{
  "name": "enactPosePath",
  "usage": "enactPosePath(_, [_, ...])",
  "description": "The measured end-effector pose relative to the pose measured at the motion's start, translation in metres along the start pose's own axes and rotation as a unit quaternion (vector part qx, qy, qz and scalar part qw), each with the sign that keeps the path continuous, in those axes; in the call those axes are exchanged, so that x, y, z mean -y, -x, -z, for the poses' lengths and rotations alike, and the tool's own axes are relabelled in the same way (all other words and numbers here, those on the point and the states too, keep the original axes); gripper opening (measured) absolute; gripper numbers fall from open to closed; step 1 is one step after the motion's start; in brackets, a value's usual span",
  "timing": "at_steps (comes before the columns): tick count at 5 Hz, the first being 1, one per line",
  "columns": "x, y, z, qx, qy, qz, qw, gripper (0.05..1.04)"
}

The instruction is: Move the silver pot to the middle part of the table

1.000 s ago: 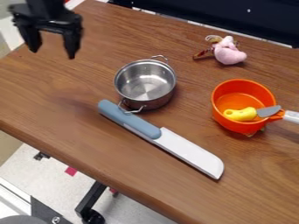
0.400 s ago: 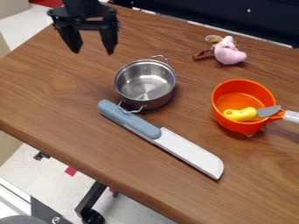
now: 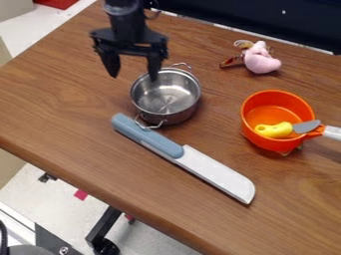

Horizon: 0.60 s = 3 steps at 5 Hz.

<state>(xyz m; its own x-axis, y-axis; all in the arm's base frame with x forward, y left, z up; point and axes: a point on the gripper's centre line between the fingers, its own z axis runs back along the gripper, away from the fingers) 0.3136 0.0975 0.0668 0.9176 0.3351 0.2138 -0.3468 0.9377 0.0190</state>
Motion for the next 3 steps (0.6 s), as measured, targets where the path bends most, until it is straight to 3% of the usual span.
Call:
enactPosePath(2, [0.008, 0.008, 0.015, -0.007, 0.011, 0.004, 0.9999, 1.001])
enactPosePath(3, [0.005, 0.014, 0.033, -0.039, 0.001, 0.013, 0.9991, 1.001])
